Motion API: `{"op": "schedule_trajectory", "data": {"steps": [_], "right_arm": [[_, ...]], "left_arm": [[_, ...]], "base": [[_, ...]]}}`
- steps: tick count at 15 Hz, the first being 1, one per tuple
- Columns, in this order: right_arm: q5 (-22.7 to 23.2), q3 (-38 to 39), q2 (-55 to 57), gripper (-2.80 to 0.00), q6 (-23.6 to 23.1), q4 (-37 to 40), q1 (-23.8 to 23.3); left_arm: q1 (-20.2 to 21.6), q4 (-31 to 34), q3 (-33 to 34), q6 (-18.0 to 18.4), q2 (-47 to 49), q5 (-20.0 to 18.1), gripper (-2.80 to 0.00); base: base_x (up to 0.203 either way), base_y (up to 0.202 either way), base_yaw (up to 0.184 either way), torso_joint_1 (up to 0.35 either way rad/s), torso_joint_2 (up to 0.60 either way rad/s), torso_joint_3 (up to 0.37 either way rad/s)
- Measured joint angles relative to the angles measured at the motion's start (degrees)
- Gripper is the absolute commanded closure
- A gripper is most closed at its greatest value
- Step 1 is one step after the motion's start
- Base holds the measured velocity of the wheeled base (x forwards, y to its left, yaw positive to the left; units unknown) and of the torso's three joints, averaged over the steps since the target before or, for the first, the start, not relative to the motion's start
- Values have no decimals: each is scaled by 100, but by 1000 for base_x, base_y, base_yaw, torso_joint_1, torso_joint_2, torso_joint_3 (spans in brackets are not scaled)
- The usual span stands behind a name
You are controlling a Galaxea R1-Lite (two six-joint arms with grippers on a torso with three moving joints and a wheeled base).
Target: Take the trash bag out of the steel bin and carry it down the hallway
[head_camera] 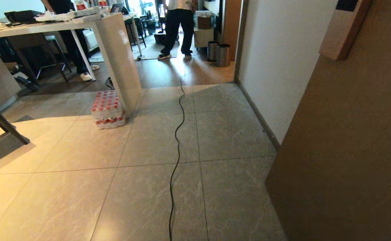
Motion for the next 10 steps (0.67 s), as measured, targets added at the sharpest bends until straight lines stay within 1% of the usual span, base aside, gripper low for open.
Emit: {"op": "schedule_trajectory", "data": {"steps": [10], "right_arm": [[0,0,0,0,1,-2,0]], "left_arm": [[9,1,1,-5,2,0,0]], "base": [[192,0,1,2,4,3]]}}
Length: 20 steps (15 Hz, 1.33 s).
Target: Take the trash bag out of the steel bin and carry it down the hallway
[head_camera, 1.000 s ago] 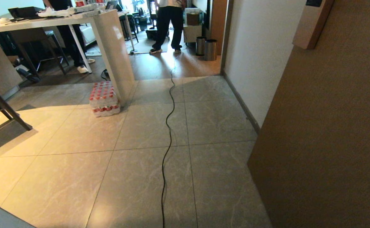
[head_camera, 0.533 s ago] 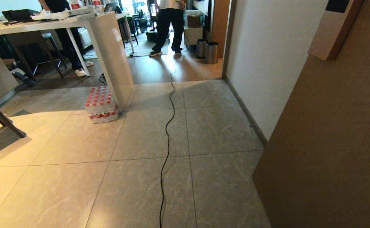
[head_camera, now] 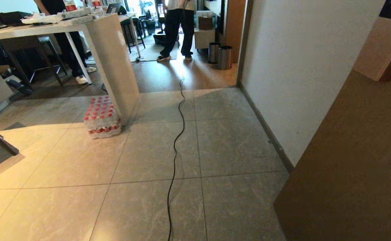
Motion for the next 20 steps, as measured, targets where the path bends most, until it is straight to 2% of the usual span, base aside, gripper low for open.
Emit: {"op": "schedule_trajectory", "data": {"steps": [20], "right_arm": [[0,0,0,0,-2,0,0]], "left_arm": [[-2,-7,0,5,0,0,0]], "base": [[189,0,1,2,2,3]]}}
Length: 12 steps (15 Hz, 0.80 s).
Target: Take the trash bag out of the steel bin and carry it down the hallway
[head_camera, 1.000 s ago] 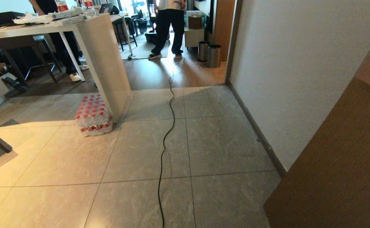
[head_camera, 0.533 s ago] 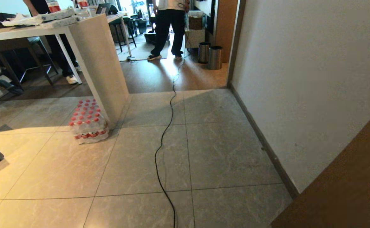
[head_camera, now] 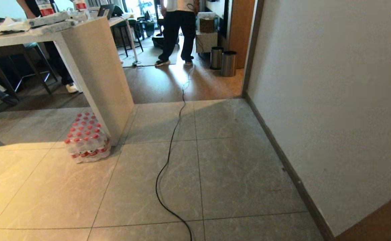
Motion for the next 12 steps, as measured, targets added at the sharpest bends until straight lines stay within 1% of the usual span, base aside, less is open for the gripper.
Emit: {"op": "schedule_trajectory", "data": {"steps": [12], "right_arm": [[2,0,0,0,2,2,0]], "left_arm": [[0,5,0,4,-2,2,0]], "base": [[183,0,1,4,2,3]]}}
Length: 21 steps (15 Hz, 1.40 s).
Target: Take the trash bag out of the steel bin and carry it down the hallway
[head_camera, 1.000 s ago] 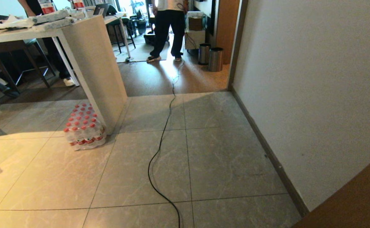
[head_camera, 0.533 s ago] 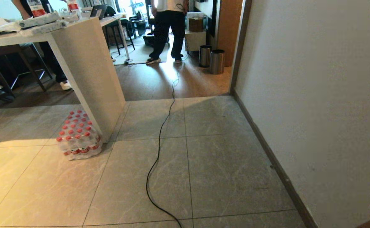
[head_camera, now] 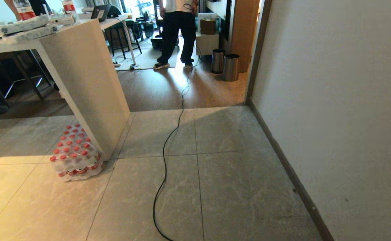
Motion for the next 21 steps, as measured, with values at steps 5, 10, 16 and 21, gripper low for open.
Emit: {"op": "schedule_trajectory", "data": {"steps": [5,10,16,21], "right_arm": [[3,0,0,0,0,0,0],[1,0,2,0,0,2,0],[2,0,0,0,-2,2,0],[1,0,0,0,0,0,0]], "left_arm": [[0,5,0,4,0,0,0],[0,-10,-4,-4,-1,-1,0],[0,22,0,-26,-1,-4,0],[0,20,0,-56,2,0,0]], "base": [[180,0,3,1,1,3],[186,0,2,2,2,3],[188,0,-1,1,4,2],[24,0,0,1,1,0]]}}
